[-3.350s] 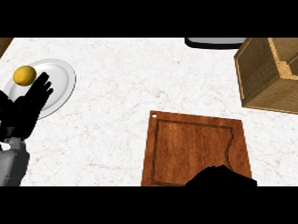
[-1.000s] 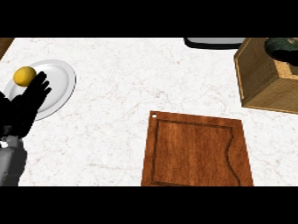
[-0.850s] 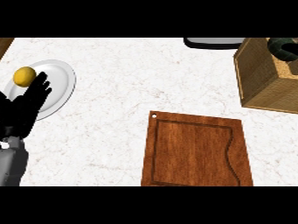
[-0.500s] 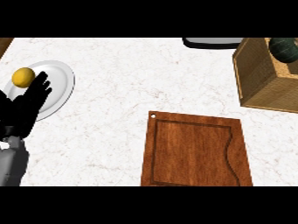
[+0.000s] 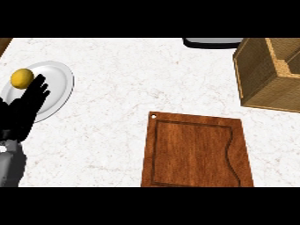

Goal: Pick the squash from the cutting board and place it in the basket

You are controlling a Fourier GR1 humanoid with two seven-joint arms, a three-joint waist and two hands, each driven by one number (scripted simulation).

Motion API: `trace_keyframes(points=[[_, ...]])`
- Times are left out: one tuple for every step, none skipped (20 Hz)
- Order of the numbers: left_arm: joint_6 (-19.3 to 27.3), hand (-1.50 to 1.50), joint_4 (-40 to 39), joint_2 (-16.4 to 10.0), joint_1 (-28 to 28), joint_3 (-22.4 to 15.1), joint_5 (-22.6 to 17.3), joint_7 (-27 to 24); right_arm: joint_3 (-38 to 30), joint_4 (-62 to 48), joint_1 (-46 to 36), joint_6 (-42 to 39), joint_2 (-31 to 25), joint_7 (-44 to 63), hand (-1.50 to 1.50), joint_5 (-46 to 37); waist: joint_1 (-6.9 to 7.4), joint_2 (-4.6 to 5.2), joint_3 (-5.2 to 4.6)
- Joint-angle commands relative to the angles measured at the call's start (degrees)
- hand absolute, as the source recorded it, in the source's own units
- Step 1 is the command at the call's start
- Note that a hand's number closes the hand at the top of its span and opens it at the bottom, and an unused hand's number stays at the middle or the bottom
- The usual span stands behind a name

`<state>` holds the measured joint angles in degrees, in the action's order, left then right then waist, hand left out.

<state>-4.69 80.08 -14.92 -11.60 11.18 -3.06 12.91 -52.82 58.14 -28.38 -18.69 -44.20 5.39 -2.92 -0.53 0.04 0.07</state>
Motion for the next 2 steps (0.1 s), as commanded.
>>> trace_keyframes(points=[[0.98, 0.00, -1.34, 0.40, -3.26, -0.51, 0.74, 1.13, -1.73, -7.80, 4.96, -7.84, -6.05, -5.99, -1.50, 2.58, 0.19, 0.10, -0.01], [0.12, 0.00, 0.89, 0.50, 0.73, -0.70, 0.71, -0.88, -3.45, -14.09, 6.50, -9.89, -8.17, -12.52, -1.50, 2.34, 0.80, 0.27, 0.12]])
